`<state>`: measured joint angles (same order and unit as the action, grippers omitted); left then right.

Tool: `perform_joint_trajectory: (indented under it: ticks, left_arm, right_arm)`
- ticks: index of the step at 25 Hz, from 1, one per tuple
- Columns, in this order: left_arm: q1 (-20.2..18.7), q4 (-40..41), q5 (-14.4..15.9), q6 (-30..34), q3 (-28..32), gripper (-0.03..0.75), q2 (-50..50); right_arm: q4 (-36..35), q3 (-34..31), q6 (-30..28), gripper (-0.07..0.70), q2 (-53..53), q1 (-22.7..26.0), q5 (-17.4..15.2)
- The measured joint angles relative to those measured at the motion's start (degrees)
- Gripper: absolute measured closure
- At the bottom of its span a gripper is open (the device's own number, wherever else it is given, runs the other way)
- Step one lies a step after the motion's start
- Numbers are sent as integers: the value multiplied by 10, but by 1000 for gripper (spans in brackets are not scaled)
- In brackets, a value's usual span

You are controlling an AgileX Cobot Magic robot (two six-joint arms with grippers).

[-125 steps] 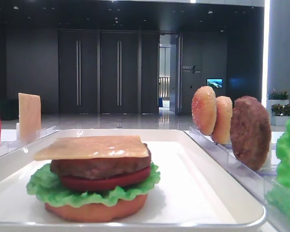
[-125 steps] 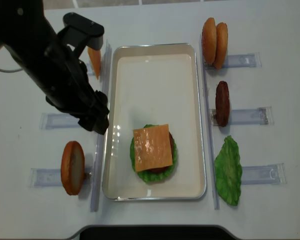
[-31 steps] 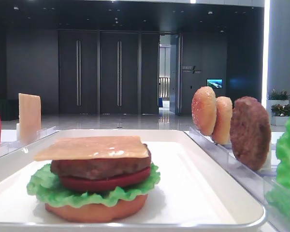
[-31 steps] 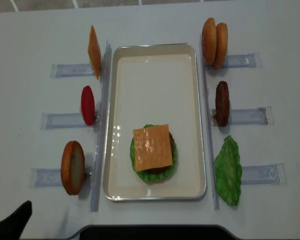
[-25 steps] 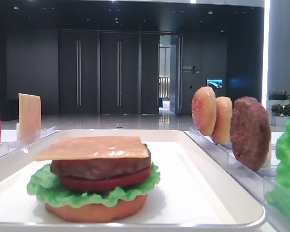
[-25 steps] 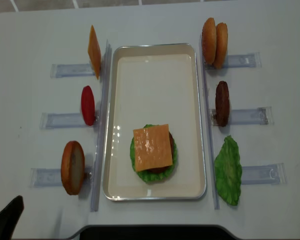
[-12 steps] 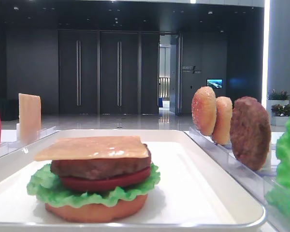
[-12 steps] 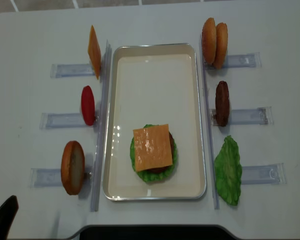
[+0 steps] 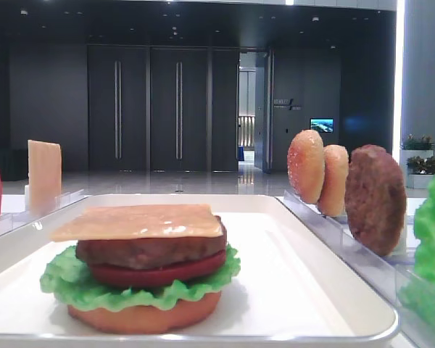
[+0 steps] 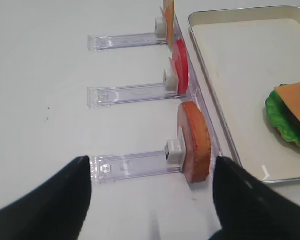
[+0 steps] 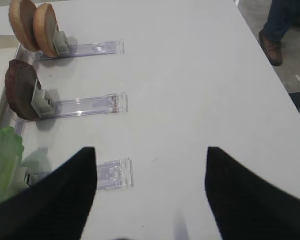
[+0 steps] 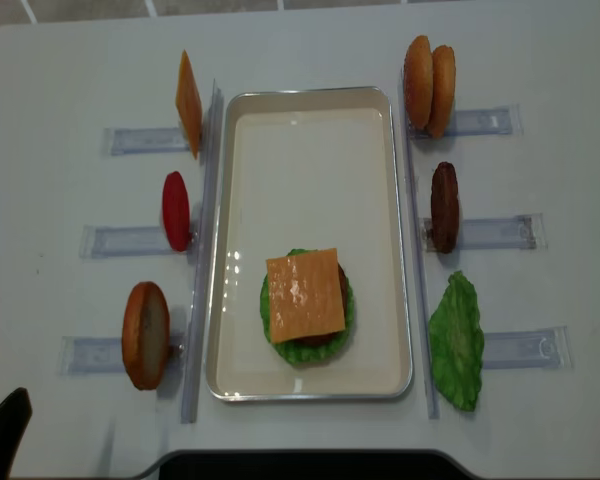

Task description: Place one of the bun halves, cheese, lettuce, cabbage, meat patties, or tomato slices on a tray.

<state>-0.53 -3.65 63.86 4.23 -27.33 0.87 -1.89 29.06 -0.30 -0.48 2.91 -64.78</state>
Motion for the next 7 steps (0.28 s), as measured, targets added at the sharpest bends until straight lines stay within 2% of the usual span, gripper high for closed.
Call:
perform_joint_trajectory:
  ticks: [7]
  left_arm:
    - [0, 0, 0, 0, 0, 139, 0]
  right_arm:
    - [0, 0, 0, 185, 0, 0, 0]
